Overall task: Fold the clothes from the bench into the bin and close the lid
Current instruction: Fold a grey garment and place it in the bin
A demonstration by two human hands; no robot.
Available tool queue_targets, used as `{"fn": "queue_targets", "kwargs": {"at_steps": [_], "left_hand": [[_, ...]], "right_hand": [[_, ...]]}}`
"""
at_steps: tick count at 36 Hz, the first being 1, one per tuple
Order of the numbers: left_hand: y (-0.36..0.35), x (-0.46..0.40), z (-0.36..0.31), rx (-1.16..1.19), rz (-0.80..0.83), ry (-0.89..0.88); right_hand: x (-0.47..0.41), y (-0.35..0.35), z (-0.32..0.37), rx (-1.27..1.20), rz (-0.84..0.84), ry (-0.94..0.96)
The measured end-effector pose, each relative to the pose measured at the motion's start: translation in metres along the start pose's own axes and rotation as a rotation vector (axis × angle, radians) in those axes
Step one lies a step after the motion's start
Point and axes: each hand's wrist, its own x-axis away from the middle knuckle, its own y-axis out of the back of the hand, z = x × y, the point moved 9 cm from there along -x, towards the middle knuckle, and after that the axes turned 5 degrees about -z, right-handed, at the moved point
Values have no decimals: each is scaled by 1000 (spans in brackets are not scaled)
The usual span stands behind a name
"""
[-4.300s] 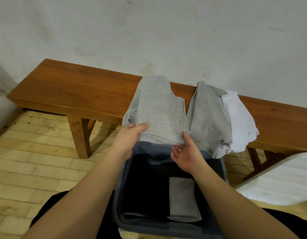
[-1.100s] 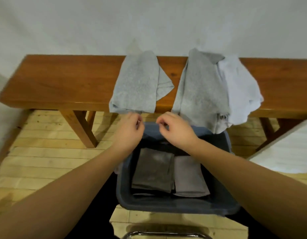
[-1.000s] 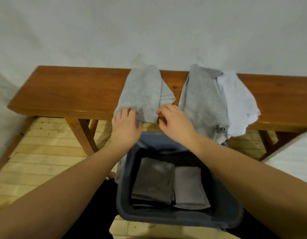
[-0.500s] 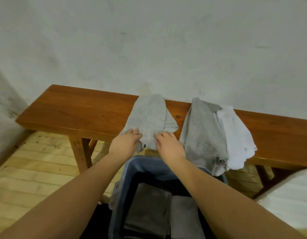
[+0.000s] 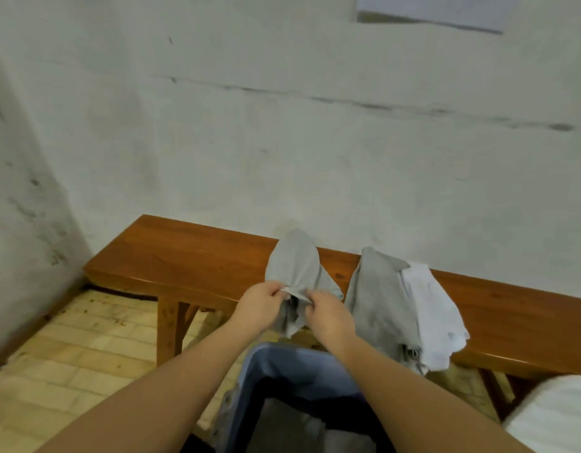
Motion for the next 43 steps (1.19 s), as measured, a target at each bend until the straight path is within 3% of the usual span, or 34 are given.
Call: {"fn": "queue_targets", "kwargs": {"at_steps": [7,11,16,21,24,28,31,37,43], "left_hand": [[52,8,-42,344,-67,71],[85,10,-78,415,-110,26],[136,19,-138,301,-215,-132],[171,32,-185,292,-303,-234],[183,39,-204,295,-328,-289],[189,47,-214,334,-331,-316],[186,56,-221,352,-344,-354],[185,57,-208,399,-363,-314],[192,52,-189,405,-373,-251]], "right_hand": [[0,99,-6,-266,-170,-98],[4,169,13,-485,-255,-90],[17,240,38,-709,-322,-41],[35,290,64,-633,-341,146],[45,293,69,-632,-207,209],[58,257,62,-657,162,203],[71,220,32,-424,288,124],[107,156,-38,-211,407,-36],[109,171,-81,-287,297,-164]]}}
